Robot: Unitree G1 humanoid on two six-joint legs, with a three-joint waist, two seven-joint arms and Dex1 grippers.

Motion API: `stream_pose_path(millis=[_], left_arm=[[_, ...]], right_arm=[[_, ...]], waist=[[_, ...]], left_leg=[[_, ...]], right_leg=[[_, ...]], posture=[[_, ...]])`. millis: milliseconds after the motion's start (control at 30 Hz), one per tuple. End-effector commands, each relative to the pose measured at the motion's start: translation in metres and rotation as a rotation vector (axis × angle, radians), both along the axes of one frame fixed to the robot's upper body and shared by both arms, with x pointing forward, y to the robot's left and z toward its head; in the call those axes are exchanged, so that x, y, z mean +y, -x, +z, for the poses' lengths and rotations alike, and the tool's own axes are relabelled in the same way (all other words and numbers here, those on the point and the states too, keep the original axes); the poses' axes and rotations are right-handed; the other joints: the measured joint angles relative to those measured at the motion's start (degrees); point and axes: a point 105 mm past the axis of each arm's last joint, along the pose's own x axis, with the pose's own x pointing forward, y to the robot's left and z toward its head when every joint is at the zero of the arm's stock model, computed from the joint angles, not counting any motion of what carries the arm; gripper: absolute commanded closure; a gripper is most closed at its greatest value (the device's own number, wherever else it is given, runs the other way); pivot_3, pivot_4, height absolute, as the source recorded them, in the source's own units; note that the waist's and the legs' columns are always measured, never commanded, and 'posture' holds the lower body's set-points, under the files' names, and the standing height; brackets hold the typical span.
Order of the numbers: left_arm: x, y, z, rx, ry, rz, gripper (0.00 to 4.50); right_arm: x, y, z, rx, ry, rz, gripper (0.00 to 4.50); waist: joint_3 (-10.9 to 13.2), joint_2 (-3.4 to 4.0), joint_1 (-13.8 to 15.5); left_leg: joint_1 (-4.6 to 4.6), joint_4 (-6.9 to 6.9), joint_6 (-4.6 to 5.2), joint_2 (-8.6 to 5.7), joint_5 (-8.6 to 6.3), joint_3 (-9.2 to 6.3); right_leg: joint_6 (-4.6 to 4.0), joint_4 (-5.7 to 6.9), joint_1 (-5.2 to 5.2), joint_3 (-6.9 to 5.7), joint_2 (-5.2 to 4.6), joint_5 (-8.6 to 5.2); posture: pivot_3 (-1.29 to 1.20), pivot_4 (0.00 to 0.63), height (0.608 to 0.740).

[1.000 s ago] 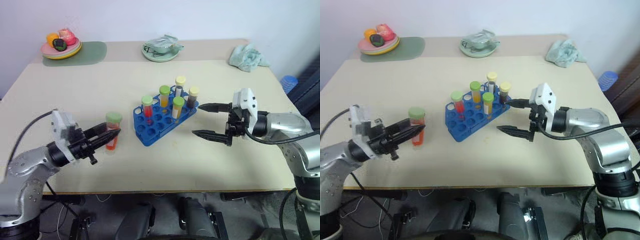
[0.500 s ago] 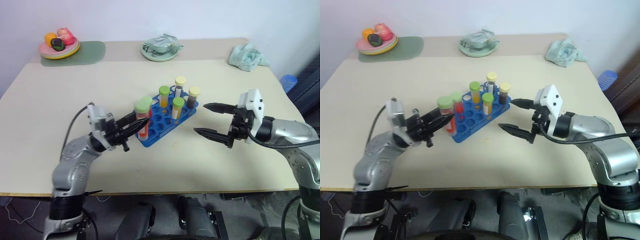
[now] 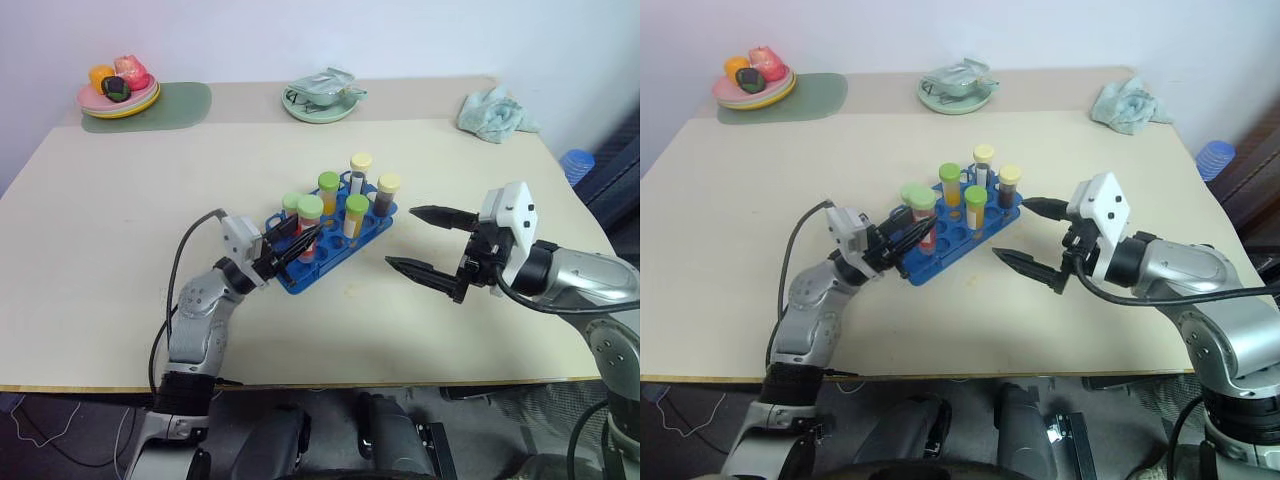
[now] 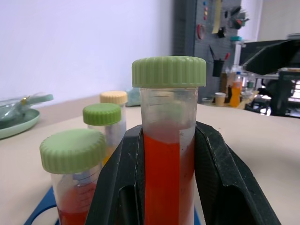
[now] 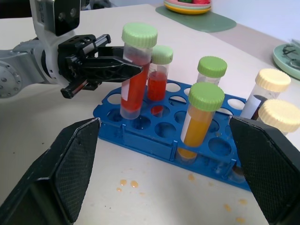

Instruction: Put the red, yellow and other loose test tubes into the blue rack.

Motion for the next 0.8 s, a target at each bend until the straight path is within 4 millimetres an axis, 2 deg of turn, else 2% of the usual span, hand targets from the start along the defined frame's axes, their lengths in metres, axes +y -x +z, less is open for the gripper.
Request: stream_pose_path(millis=[33, 467, 633, 800], left_arm=[[-0.008, -0.004, 0.003, -0.017, 0.001, -0.007, 3.66], [-0.032, -0.013, 0.004, -0.01, -0.023, -0.105, 3.66], [-0.036, -0.011, 0.0, -0.002, -0.042, -0.142, 3.66], [-0.031, -0.008, -0.003, 0.013, -0.051, -0.146, 3.66]], right_arm=[[-0.002, 0.006, 0.007, -0.045, -0.003, 0.0, 0.0], [-0.001, 0.008, 0.005, -0.069, -0.025, -0.045, 0.0], [-0.001, 0.009, 0.008, -0.079, -0.029, -0.056, 0.0], [-0.001, 0.009, 0.008, -0.081, -0.031, -0.063, 0.0]], waist=[[-0.01, -0.01, 0.02], [-0.02, -0.01, 0.0], [-0.02, -0.01, -0.05], [-0.03, -0.01, -0.07]], left_leg=[[0.0, 0.0, 0.0, 0.0, 0.0, 0.0], [0.03, 0.02, 0.0, 0.0, 0.0, 0.01], [0.03, 0.02, 0.0, 0.0, 0.0, 0.01], [0.03, 0.02, 0.0, 0.0, 0.0, 0.01]], right_leg=[[0.0, 0.0, 0.0, 0.0, 0.0, 0.0], [0.02, 0.01, 0.02, 0.0, 0.01, 0.01], [0.03, 0.01, 0.02, 0.0, 0.01, 0.01], [0.02, 0.01, 0.02, 0.0, 0.01, 0.01]], posture=[[0.0, 0.15, 0.74], [0.0, 0.15, 0.74], [0.0, 0.15, 0.74], [0.0, 0.15, 0.74]])
